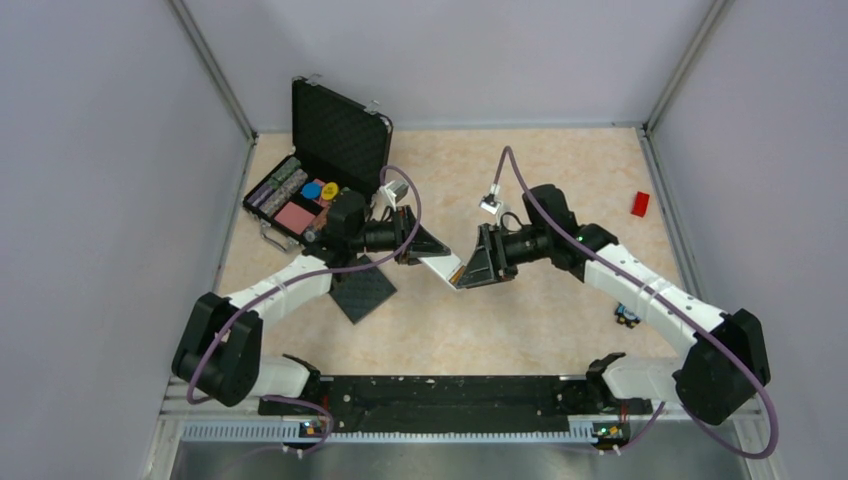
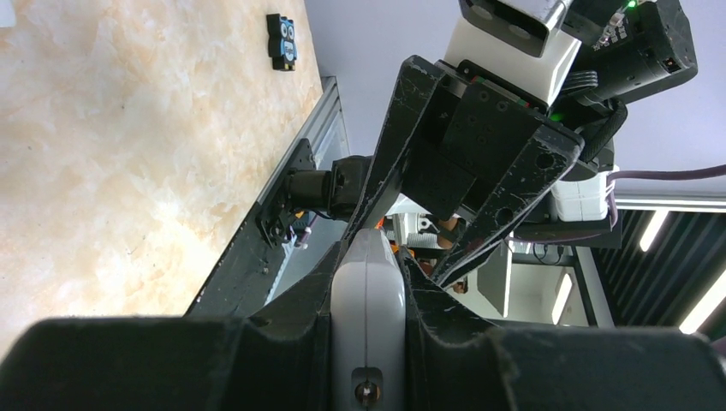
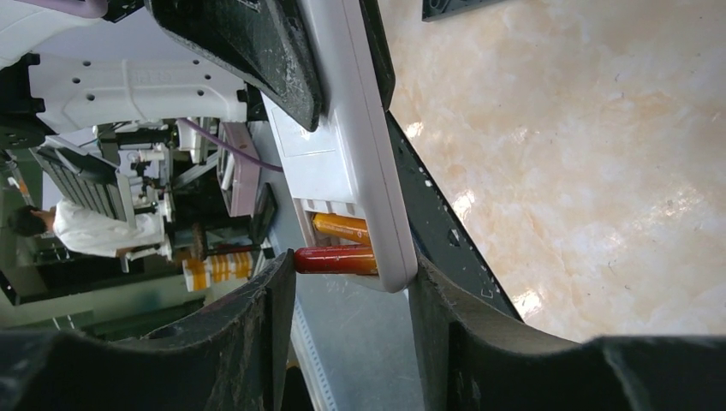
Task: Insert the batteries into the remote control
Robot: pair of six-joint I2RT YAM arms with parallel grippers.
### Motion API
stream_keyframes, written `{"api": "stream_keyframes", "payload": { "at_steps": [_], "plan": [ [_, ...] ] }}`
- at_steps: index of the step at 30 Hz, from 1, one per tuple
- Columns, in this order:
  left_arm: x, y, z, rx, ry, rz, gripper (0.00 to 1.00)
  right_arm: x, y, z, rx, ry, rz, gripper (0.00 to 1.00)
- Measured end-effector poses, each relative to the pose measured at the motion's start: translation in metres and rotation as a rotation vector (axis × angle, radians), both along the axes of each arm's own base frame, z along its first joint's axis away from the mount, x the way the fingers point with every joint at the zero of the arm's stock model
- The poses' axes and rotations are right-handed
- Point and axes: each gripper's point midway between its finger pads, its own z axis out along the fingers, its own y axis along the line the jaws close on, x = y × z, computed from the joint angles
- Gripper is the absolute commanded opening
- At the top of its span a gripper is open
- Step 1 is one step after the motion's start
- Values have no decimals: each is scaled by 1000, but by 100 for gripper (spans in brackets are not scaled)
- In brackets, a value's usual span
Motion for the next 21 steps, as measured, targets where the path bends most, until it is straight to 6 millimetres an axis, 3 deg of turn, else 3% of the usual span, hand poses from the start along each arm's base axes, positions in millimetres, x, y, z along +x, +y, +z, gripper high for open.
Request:
{"api": "stream_keyframes", "payload": {
  "at_steps": [16,21],
  "plan": [
    [1,1,-1,6,-22,0,0,2,1,-11,-20,10,15,34],
    [1,1,-1,5,-31,-8,0,2,1,-11,-21,12,16,49]
  ]
}}
